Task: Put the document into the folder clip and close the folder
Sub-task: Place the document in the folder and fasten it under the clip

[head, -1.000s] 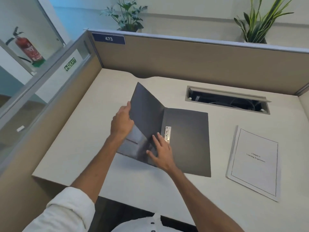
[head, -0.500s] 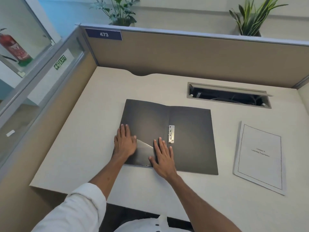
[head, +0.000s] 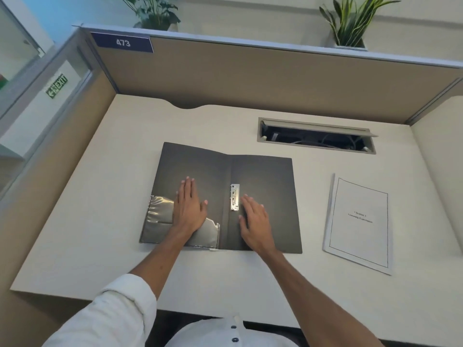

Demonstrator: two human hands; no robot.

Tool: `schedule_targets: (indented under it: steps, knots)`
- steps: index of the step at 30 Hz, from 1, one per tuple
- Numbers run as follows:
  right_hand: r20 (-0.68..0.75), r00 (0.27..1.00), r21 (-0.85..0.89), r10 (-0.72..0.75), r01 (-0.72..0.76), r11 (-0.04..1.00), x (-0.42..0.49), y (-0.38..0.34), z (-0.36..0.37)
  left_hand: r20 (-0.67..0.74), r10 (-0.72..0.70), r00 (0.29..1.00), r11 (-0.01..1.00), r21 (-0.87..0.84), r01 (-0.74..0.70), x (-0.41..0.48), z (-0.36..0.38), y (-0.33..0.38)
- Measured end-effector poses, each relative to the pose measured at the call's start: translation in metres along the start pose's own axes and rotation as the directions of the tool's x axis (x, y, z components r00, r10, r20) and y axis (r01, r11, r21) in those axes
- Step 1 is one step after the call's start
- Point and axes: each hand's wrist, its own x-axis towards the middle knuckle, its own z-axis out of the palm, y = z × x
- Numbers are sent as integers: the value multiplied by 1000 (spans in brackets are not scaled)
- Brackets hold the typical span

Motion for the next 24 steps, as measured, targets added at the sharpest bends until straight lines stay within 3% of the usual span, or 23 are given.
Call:
schedule_targets:
  steps: [3,6,14,24]
  knots:
    - [59,996,-140,69,-60,988,7,29,-21,94,150,984,988,16,-152,7,5,25]
    - [156,981,-205,112,-79,976,14,48,-36,178,208,962,977,19,-214,10,11,45]
    - [280,951,-230,128,-63,971,21,71,-47,235,121,964,987,79,-143,17,21,66]
    - [299,947,-236,116,-44,971,26,78,-43,248,75,966,982,149,-115,19,34,68]
